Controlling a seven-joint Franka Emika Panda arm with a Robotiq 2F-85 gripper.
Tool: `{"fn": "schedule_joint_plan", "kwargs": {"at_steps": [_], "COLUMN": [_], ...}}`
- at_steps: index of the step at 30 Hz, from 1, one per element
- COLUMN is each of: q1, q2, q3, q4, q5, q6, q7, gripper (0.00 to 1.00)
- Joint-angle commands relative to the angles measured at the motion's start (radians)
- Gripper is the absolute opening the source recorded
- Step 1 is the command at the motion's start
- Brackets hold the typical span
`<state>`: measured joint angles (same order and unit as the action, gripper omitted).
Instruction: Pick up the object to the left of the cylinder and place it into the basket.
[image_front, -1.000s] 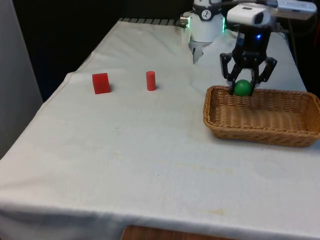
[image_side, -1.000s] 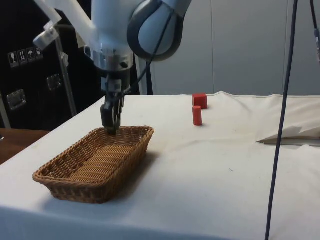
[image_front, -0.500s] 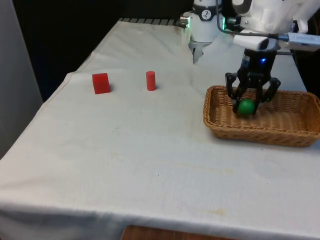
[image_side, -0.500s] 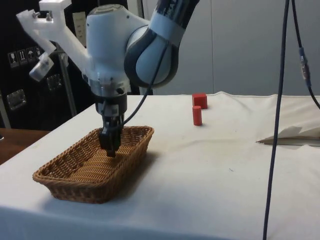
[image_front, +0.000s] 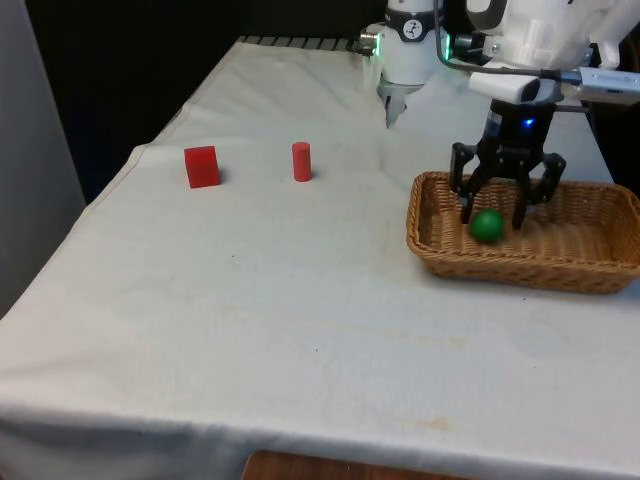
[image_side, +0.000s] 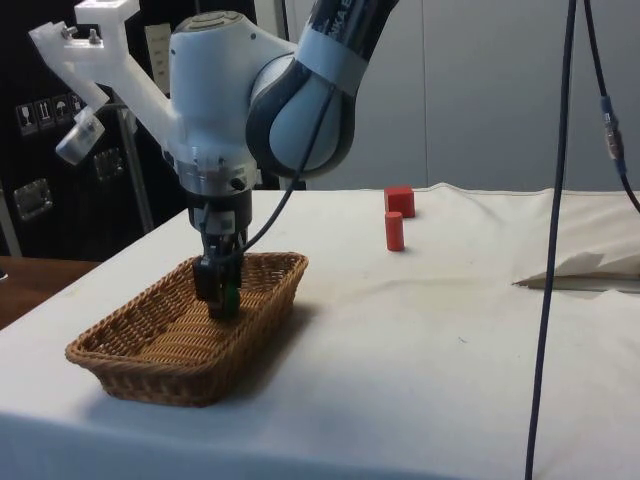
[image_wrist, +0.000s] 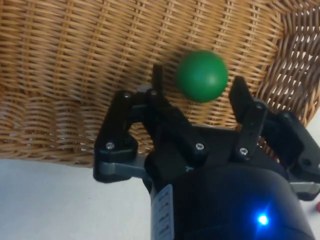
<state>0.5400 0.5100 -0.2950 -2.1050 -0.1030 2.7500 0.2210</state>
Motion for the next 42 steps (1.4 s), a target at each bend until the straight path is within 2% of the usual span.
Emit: {"fn": "schedule_joint_plan", "kwargs": {"at_steps": [1,4,5,7,8,13,19,20,21,25,28,29,30,31,37,38,39,42], "q1": [0.0,0.0,0.0,0.0,0.0,0.0,0.006,0.0,0.006,0.007,0.007,0.0,0.0,0.008,0.006,0.0,0.006,0.005], "q2": [-0.001,0.0,0.0,0.0,0.0,0.0,-0.031,-0.023,-0.036,-0.065,-0.082,-0.072,-0.079,-0.095,-0.14,-0.133,-0.146,-0.171], "q3": [0.001,0.0,0.0,0.0,0.0,0.0,-0.01,-0.003,-0.011,-0.014,-0.016,-0.006,-0.006,-0.017,-0.019,-0.009,-0.019,-0.021], "q4": [0.0,0.0,0.0,0.0,0.0,0.0,0.0,0.006,0.0,0.004,0.005,0.006,0.006,0.007,0.012,0.01,0.013,0.016], "q5": [0.001,0.0,0.001,0.001,0.001,0.001,-0.005,0.0,-0.006,-0.008,-0.01,0.0,0.0,-0.011,-0.017,-0.005,-0.018,-0.02], "q6": [0.001,0.0,0.001,0.0,0.0,0.0,-0.016,-0.012,-0.02,-0.047,-0.061,-0.049,-0.055,-0.075,-0.12,-0.107,-0.126,-0.151], "q7": [0.0,0.0,0.0,0.0,0.0,0.0,0.007,0.0,0.008,0.01,0.011,0.001,0.001,0.011,0.011,0.001,0.01,0.009], "gripper": [0.45,0.74,0.74,0.93,0.99,1.0,1.0,1.0,1.0,1.0,1.0,1.0,1.0,1.0,1.0,1.0,1.0,1.0]}}
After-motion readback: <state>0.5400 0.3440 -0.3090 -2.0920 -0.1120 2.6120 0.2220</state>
